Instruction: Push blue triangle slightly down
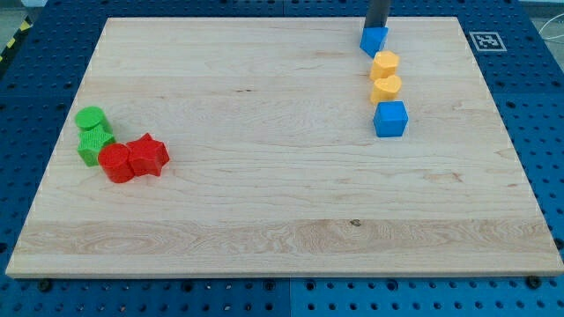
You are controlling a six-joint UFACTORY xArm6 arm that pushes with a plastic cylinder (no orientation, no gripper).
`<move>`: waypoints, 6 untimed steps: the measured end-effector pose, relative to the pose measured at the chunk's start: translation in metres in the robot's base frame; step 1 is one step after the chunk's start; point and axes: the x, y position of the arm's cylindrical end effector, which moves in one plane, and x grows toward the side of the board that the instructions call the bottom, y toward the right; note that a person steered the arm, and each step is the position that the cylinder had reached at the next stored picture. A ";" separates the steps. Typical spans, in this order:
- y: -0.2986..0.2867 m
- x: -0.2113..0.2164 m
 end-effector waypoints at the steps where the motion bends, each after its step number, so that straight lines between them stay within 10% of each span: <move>1: -0.005 0.000; 6: -0.021 0.018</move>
